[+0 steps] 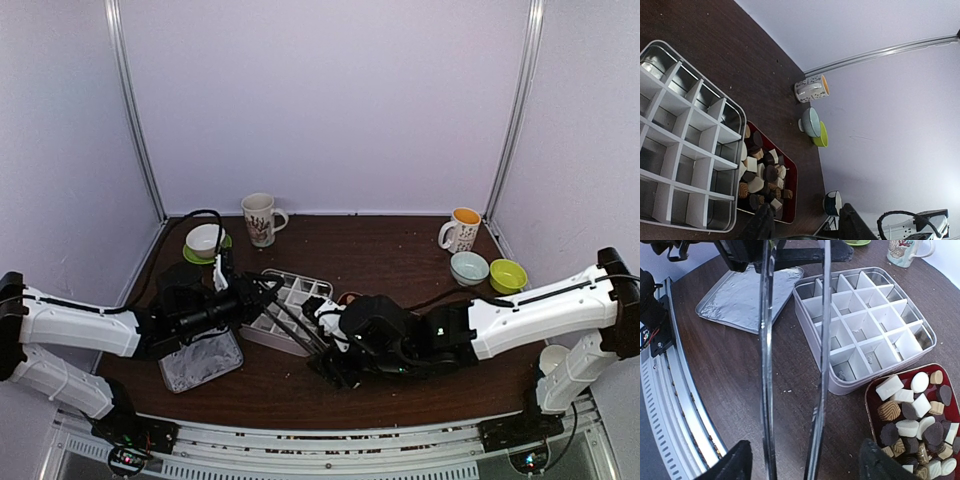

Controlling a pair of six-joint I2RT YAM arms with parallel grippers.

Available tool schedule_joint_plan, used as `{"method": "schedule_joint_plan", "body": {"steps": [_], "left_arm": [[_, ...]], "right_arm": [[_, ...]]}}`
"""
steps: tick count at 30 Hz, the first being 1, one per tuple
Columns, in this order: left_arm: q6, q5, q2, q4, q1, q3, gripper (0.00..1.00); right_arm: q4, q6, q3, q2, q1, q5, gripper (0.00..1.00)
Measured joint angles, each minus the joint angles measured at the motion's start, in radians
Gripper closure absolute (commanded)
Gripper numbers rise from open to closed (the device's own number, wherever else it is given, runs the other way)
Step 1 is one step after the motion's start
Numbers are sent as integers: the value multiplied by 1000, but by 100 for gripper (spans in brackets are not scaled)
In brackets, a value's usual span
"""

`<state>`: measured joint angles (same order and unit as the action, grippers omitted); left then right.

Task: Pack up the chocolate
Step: Pass from the right arm to the left

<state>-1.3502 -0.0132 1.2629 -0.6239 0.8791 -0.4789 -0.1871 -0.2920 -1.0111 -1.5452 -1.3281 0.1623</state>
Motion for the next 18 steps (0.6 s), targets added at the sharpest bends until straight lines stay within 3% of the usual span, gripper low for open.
{"method": "schedule_joint_plan", "body": {"steps": [5, 10, 18], "left_arm": [[-5, 7, -5, 2, 0, 1, 77], [-10, 10, -10, 2, 0, 1, 78], [-13, 10, -13, 1, 0, 2, 78]], "right_arm": [[6, 17, 0, 1, -33, 40, 0], [46, 32, 27, 42, -42, 77, 1], [68, 54, 32, 63, -42, 120, 13]]}}
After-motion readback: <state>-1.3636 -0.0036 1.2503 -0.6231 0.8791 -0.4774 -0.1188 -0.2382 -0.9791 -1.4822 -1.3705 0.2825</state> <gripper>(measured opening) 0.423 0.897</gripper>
